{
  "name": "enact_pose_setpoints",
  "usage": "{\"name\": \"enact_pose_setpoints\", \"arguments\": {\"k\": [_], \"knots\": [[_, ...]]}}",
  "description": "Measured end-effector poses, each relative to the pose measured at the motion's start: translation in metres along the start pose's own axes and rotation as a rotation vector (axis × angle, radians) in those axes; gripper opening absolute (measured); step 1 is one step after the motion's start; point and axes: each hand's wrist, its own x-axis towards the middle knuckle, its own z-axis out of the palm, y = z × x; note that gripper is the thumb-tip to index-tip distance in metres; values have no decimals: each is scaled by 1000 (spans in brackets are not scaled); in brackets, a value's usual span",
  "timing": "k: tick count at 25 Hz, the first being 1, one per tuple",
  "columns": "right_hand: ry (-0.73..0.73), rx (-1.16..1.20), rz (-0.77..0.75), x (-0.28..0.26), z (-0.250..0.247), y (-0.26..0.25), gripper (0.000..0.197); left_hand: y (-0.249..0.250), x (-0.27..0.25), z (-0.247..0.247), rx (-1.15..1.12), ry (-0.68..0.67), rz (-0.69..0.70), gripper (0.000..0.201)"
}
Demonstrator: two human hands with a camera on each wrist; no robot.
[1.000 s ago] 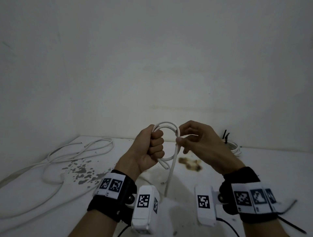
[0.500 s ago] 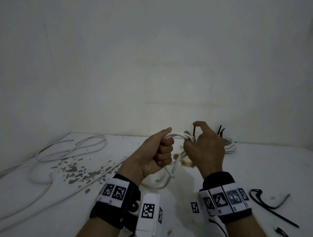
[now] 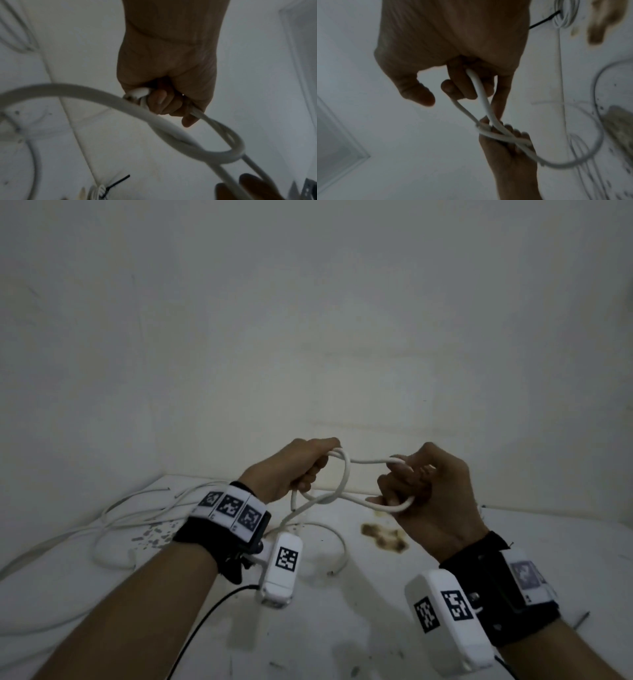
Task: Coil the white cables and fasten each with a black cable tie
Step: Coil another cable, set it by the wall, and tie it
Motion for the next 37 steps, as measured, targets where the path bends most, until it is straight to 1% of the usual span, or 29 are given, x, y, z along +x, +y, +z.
{"name": "enact_pose_setpoints", "arguments": {"k": [2,3,4,5,6,8,9,10,11,12,13,14,15,17,18,19,20,22,24,26,28,29,30,31,32,33,34,35,37], "knots": [[-6,232,-58,-4,11,1,25,14,3,2,49,61,65,40],[-47,309,-67,-5,17,1,24,19,4,3,59,97,94,40],[-99,289,-66,-5,22,1,21,20,5,1,46,134,104,40],[-127,127,-71,-5,23,1,18,20,5,-5,25,172,103,40],[-131,-243,-140,-1,18,1,19,17,6,-14,20,207,98,40],[-156,-1315,-366,6,-6,-1,25,6,6,-39,134,263,74,43],[-144,-1746,-408,12,-20,-4,26,-1,4,-49,228,268,58,44],[-74,-2006,-341,16,-33,-12,27,-6,2,-54,295,256,48,47],[45,-2133,-293,20,-43,-20,28,-10,0,-56,313,243,42,48],[173,-2168,-289,27,-52,-26,29,-15,-1,-57,287,227,25,50],[293,-2118,-313,35,-58,-32,32,-19,-3,-57,229,205,-3,50],[380,-1970,-320,45,-62,-37,34,-24,-4,-56,168,172,-33,51],[430,-1696,-295,51,-63,-41,35,-28,-5,-55,112,140,-59,51],[413,-1152,-93,57,-62,-49,36,-33,-5,-57,7,101,-90,53],[373,-1058,-3,59,-61,-49,35,-35,-5,-60,-43,97,-106,54],[334,-1158,34,62,-62,-50,36,-35,-5,-63,-79,101,-117,53],[317,-1386,5,64,-62,-47,37,-36,-5,-67,-100,107,-121,53],[346,-1888,-213,65,-58,-38,31,-35,-5,-75,-104,140,-112,50],[334,-2189,-371,65,-57,-30,25,-34,-5,-83,-47,175,-111,48],[311,-2401,-449,65,-57,-27,18,-33,-5,-91,88,238,-102,48],[260,-2567,-461,66,-55,-24,16,-35,-4,-99,394,375,-25,52],[226,-2596,-459,68,-54,-20,16,-37,-3,-102,567,418,30,57],[197,-2571,-430,69,-52,-14,13,-39,-3,-104,704,427,71,62],[158,-2500,-413,70,-50,-7,14,-41,-2,-104,766,421,79,65],[117,-2377,-369,71,-47,-1,23,-44,1,-104,752,404,52,64],[56,-2199,-275,70,-43,4,31,-48,4,-103,637,396,-1,62],[-9,-1991,-190,69,-38,8,37,-51,6,-104,443,390,-66,58],[-80,-1799,-140,66,-33,10,37,-52,6,-104,201,364,-128,54],[-235,-1536,-71,53,-17,7,19,-52,6,-108,-272,275,-206,42]]}}
